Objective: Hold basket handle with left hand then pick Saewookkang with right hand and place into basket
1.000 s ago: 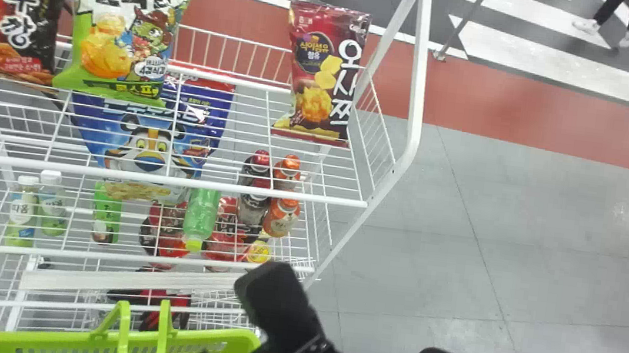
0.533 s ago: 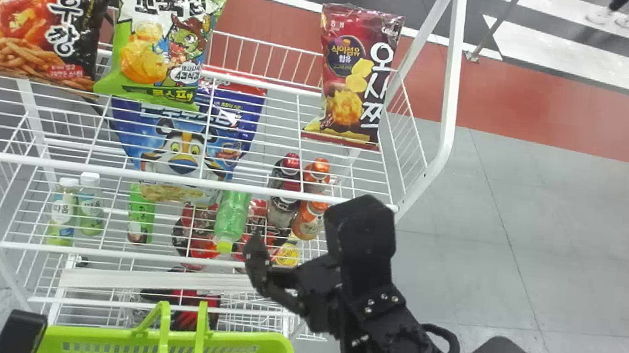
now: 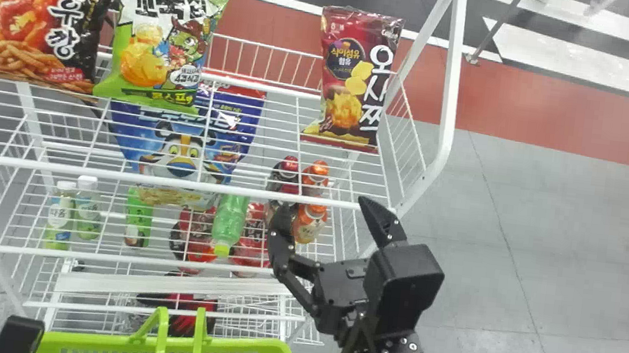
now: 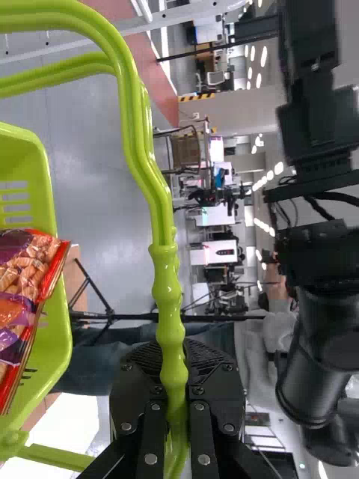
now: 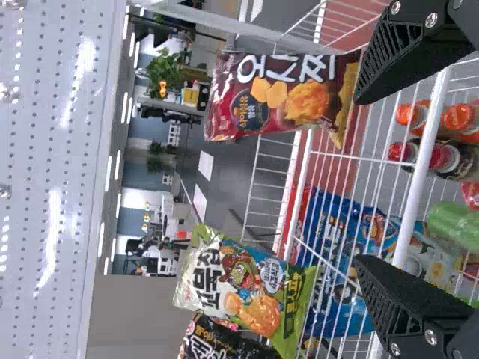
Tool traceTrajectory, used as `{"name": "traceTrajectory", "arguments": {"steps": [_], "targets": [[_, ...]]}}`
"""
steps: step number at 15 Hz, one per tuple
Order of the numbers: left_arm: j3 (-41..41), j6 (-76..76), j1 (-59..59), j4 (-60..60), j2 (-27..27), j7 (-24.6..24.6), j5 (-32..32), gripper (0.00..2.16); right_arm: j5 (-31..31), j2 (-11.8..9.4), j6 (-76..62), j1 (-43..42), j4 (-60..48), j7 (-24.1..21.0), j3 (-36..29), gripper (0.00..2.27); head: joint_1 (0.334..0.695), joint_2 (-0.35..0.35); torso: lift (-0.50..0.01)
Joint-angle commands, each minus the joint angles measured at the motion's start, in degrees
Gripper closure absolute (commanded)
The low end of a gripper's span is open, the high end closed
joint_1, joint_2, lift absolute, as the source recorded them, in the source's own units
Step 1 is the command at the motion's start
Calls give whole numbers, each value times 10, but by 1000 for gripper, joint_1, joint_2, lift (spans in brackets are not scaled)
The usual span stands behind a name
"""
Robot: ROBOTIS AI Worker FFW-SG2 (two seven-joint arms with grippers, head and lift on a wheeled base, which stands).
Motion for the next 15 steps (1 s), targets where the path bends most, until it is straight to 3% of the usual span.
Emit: {"name": "traceTrajectory", "arguments": {"steps": [1,10,15], "targets": [[0,1,0,1,1,-1,0,2135,-14,2,-33,17,8,8,-29,53,695,-322,-17],[3,1,1,4,2,-3,0,2135,-69,15,-74,27,25,54,-98,53,695,-350,-17],[3,1,1,3,2,-4,-1,2135,-72,20,-65,28,26,69,-102,53,695,-350,-17]]}}
